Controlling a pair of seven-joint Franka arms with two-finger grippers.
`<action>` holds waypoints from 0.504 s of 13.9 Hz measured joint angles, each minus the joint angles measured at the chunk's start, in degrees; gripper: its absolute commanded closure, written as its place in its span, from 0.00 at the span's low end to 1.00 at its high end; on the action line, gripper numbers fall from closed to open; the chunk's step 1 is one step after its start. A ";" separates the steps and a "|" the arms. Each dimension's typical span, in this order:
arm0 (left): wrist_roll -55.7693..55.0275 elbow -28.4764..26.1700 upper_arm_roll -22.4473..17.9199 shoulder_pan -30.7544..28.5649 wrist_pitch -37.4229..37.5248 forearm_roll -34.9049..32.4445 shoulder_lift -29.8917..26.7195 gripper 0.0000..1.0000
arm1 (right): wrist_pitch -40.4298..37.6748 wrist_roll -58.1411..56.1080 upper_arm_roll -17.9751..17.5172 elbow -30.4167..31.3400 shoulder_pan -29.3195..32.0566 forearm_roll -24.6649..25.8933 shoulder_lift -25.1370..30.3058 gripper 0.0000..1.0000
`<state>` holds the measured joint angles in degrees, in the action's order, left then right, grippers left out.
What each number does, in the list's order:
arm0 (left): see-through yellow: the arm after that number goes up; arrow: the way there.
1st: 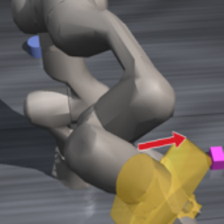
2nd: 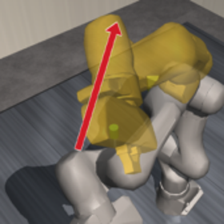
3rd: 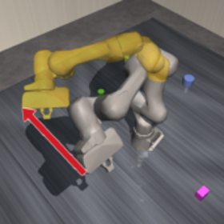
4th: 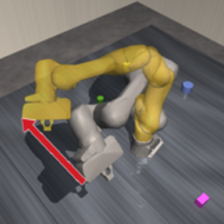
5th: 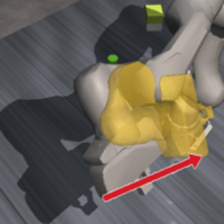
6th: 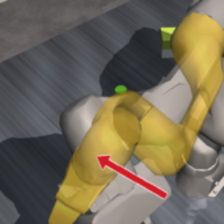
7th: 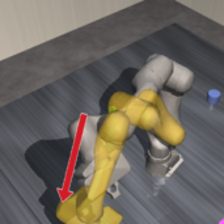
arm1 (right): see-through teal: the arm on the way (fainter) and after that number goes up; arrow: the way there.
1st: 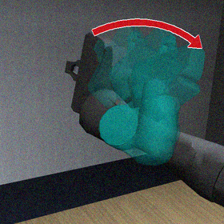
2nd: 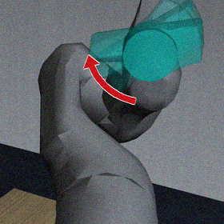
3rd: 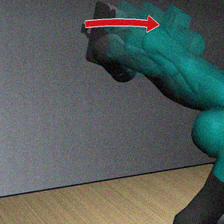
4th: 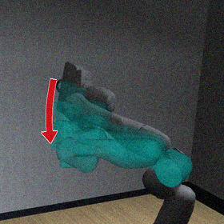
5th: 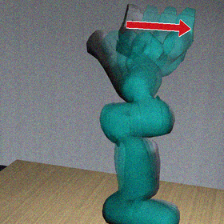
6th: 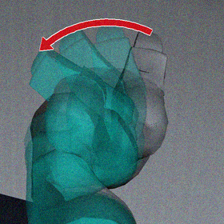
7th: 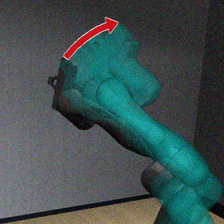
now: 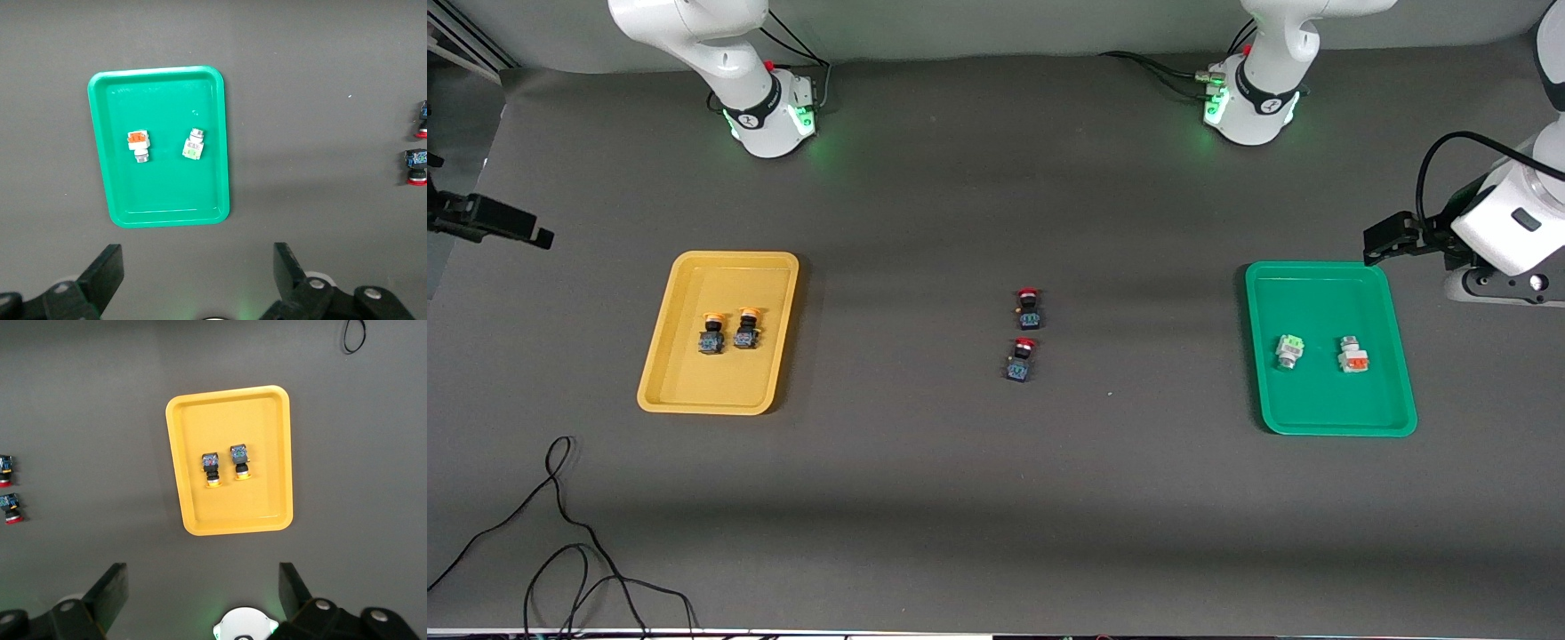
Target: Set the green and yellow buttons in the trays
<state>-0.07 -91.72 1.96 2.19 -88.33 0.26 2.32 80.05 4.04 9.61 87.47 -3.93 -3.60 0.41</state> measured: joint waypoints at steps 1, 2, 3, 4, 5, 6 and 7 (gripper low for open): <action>0.00 0.00 0.00 0.00 0.00 0.00 0.00 0.00 | 1.86 -0.10 -1.34 3.05 1.11 0.09 2.07 0.00; 0.00 0.00 0.00 0.00 0.00 0.00 0.00 0.00 | 3.57 -0.70 -2.15 5.62 1.75 0.17 3.73 0.00; 0.00 0.00 0.00 0.00 0.00 0.00 0.00 0.00 | 4.71 -2.03 -2.50 7.33 1.93 0.26 4.80 0.00; 0.00 0.00 0.00 0.00 0.00 0.00 0.00 0.00 | 5.57 -3.14 -2.59 8.40 1.94 0.33 5.43 0.00; 0.00 0.00 0.00 0.00 0.02 0.00 0.00 0.00 | 6.13 -3.63 -2.60 8.87 1.95 0.34 5.68 0.00; 0.00 0.00 0.00 0.00 0.10 0.00 0.00 0.00 | 6.62 -3.84 -2.59 9.02 1.99 0.34 5.74 0.00; 0.00 0.00 0.00 0.00 0.16 0.00 0.00 0.00 | 6.75 -3.89 -2.60 9.05 2.04 0.34 5.74 0.00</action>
<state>-0.07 -91.72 1.96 2.19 -88.17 0.26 2.32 86.80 0.15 7.02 96.52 -1.88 -3.26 6.16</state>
